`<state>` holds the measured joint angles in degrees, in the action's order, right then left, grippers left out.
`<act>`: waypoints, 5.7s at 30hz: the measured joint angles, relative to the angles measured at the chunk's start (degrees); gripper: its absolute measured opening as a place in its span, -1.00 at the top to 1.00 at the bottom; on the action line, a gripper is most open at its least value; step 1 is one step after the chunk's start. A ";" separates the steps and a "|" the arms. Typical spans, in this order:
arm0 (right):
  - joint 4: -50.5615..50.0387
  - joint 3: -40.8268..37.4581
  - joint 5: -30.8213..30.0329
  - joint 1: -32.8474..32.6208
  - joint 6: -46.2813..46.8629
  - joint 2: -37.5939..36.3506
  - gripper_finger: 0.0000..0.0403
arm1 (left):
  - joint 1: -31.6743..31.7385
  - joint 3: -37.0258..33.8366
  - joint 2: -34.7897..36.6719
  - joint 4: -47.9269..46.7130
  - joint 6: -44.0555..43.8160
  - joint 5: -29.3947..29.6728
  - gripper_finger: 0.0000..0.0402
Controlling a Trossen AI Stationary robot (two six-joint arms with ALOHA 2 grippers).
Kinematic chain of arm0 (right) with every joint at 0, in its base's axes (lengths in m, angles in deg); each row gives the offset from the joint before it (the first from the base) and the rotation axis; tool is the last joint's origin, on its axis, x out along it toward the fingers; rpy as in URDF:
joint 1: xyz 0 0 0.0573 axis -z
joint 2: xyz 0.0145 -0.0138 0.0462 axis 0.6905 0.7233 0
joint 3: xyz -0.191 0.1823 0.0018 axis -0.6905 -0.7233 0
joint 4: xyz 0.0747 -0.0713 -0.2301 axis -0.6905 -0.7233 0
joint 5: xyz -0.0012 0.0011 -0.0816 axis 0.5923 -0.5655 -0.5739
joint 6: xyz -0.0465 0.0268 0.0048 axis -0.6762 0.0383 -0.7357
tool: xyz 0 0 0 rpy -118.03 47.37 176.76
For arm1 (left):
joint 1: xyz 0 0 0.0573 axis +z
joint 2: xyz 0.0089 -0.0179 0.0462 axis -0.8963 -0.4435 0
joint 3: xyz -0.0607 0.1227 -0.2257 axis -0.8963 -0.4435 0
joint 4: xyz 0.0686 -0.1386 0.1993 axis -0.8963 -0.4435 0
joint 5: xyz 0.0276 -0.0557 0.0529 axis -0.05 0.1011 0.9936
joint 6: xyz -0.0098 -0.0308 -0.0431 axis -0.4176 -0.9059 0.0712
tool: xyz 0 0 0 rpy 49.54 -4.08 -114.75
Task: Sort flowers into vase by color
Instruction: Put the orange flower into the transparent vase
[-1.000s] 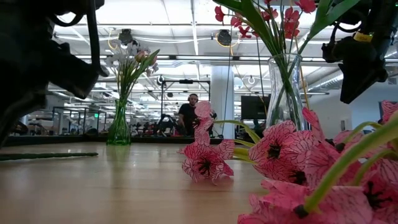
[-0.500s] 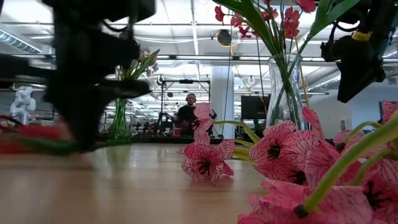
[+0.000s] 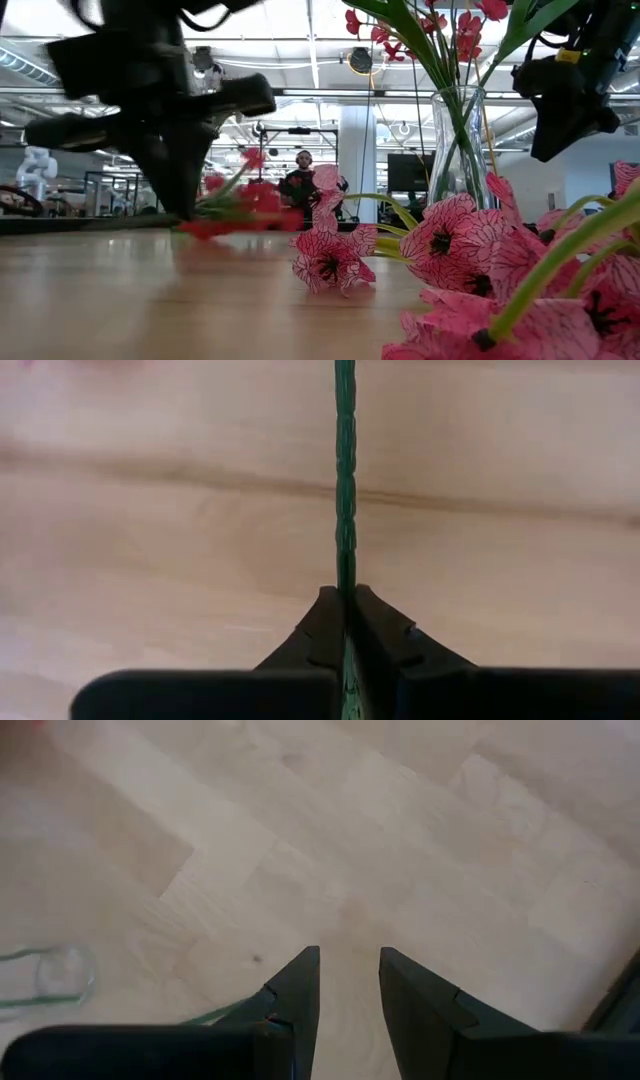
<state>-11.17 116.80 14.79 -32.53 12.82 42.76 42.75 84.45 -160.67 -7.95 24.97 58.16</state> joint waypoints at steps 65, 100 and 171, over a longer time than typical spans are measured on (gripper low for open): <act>1.05 0.00 -1.90 0.02 -5.90 -0.02 0.51 | -3.74 1.79 -0.15 0.60 -156.21 7.34 0.56; 1.07 0.00 -1.76 0.00 -12.37 0.00 0.51 | -3.79 4.81 -0.06 11.28 -158.71 34.26 0.92; 5.28 0.00 -0.59 0.00 -14.10 -0.02 0.51 | -1.40 21.44 -19.11 99.27 -53.95 33.44 0.93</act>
<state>-5.89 116.80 14.20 -32.53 -1.28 42.73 41.35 105.90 -179.78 91.32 -28.97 91.60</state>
